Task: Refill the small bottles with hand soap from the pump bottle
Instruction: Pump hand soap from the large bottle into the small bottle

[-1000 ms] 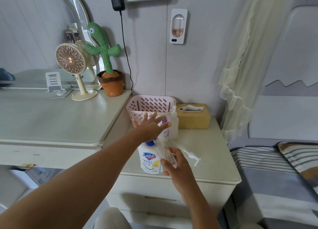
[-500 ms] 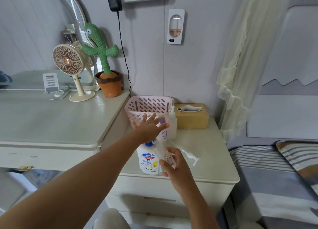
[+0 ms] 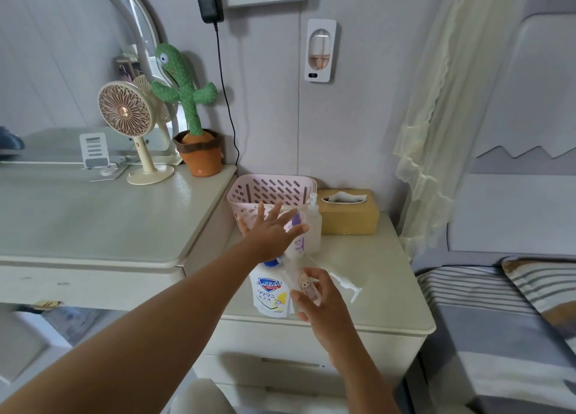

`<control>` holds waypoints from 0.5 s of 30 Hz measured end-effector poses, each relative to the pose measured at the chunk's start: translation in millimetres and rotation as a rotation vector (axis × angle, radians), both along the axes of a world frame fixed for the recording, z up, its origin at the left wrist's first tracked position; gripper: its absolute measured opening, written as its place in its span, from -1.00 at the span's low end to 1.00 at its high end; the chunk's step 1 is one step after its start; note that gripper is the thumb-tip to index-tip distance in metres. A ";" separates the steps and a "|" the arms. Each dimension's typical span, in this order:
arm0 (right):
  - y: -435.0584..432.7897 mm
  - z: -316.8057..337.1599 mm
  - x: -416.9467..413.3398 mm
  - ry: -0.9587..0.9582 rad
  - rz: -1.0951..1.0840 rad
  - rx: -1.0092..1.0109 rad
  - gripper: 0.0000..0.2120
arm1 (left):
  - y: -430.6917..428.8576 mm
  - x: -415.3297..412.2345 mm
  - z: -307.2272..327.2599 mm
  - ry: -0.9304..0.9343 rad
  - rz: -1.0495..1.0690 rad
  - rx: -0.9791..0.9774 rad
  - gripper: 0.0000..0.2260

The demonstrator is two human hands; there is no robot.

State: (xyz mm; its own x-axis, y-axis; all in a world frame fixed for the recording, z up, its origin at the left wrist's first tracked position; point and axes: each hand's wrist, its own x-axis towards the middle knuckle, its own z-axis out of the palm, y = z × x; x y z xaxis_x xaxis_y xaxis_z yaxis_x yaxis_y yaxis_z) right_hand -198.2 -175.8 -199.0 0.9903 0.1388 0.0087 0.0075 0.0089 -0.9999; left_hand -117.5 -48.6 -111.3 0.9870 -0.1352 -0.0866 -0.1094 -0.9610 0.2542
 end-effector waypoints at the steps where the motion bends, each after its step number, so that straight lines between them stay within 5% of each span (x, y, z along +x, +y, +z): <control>1: 0.0 1.3 -0.2 0.001 -0.002 -0.004 -0.71 | -1.1 -0.8 2.2 -0.001 -0.019 0.034 -0.52; 15: 0.7 4.2 -0.8 -0.011 -0.006 -0.023 -0.72 | 4.0 10.4 -8.8 -0.028 0.061 -0.067 -0.45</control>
